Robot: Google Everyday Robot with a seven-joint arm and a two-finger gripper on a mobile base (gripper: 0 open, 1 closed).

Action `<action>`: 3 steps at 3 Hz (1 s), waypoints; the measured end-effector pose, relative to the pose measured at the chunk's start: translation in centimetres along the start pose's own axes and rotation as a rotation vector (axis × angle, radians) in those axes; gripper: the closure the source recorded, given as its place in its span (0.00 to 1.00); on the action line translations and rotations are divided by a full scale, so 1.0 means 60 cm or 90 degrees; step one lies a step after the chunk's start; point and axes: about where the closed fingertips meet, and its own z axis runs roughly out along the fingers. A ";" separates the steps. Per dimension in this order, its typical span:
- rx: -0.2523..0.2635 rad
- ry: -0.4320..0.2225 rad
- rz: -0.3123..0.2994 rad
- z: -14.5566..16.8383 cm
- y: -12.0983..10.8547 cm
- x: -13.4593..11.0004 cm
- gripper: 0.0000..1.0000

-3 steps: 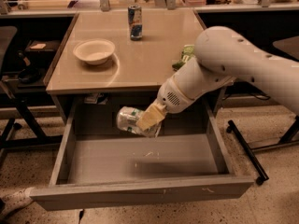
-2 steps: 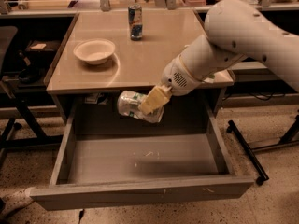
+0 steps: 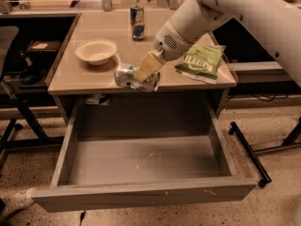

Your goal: Pick 7up can from top drawer and place on counter

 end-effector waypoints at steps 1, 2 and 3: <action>0.021 0.023 0.004 0.012 -0.048 -0.059 1.00; 0.049 0.037 -0.005 0.034 -0.088 -0.111 1.00; 0.076 0.034 -0.004 0.054 -0.146 -0.134 1.00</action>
Offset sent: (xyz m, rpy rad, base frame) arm 0.1260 0.0554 0.0183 -0.1392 -0.0774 -0.0378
